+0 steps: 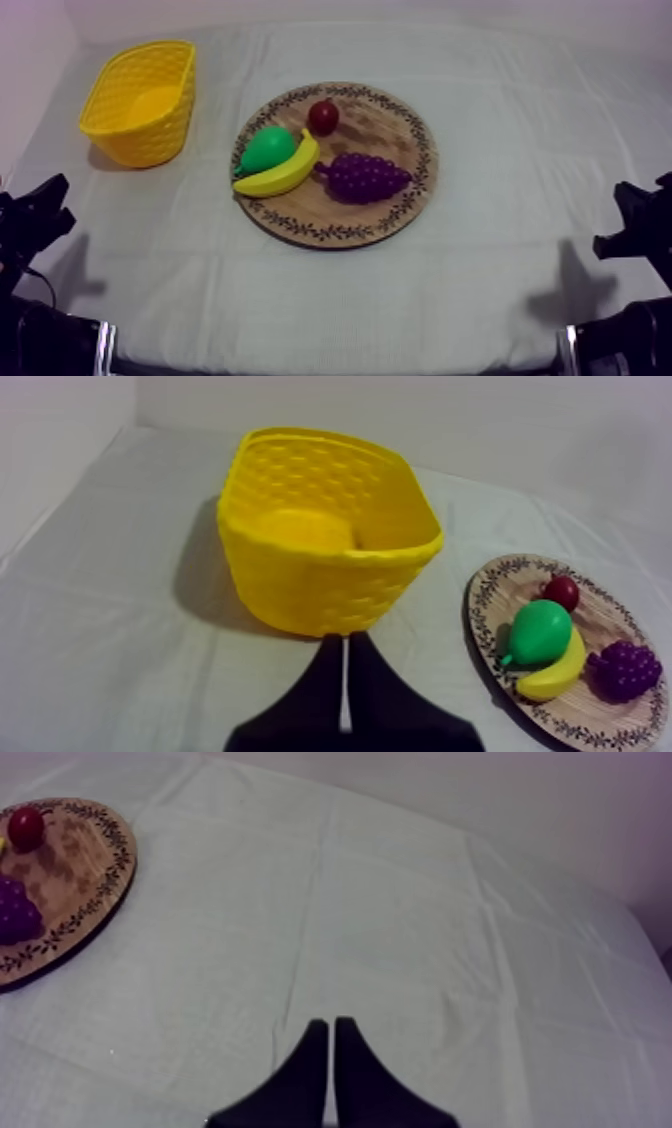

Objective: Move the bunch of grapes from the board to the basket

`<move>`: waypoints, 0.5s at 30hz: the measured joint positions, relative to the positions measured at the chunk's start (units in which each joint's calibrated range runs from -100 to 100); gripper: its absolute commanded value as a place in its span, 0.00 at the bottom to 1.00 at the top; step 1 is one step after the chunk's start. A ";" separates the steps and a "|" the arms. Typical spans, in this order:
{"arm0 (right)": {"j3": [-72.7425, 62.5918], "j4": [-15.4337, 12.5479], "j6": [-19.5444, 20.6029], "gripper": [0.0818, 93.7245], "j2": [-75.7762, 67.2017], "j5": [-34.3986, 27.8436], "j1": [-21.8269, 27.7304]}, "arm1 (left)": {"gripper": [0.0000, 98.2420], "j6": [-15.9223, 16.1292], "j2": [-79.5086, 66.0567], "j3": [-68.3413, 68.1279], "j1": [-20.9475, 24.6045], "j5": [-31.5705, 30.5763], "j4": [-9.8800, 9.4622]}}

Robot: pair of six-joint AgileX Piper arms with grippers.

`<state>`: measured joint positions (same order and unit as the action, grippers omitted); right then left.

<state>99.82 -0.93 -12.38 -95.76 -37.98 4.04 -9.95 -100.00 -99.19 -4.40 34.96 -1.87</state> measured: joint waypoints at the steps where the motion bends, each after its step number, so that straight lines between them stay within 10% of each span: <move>1: 0.00 0.00 0.00 0.00 0.00 0.00 0.00 | 0.00 0.00 0.00 0.00 0.00 0.00 0.00; 15: 0.00 0.00 0.00 0.00 0.00 0.00 0.00 | 0.00 0.11 0.00 0.00 -0.16 0.00 0.00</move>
<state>99.82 -0.93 -12.38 -95.76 -37.98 4.04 -9.84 -100.00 -99.19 -4.56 34.96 -1.87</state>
